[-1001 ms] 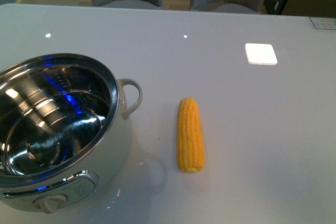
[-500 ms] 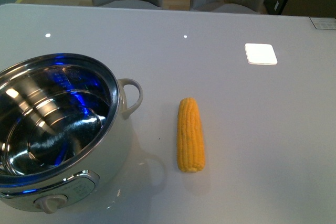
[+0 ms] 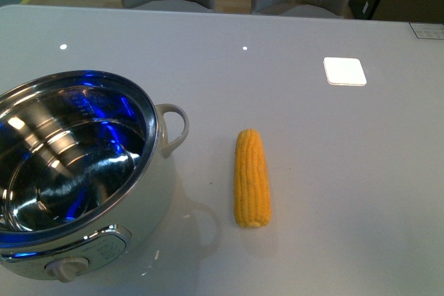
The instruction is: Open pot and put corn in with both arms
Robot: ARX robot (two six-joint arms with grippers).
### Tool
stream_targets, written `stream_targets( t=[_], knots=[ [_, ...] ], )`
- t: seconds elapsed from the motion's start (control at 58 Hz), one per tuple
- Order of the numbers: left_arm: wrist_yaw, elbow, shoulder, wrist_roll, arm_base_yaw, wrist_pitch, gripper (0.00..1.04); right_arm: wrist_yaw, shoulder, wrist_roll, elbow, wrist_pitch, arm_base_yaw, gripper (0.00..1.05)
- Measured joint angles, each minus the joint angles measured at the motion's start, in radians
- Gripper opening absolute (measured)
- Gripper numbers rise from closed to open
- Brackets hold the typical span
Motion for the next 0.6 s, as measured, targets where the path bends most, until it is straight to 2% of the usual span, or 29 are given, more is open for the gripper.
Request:
stream_targets(
  t=[0.224,0.604],
  knots=[
    [0.043,0.031,0.109,0.014,-0.019,0.076,0.41,0.000,0.000,0.000,0.000,0.000,0.000,0.96],
    [0.038,0.065,0.229,0.023,-0.024,0.095,0.41,0.000,0.000,0.000,0.000,0.000,0.000,0.96]
  ],
)
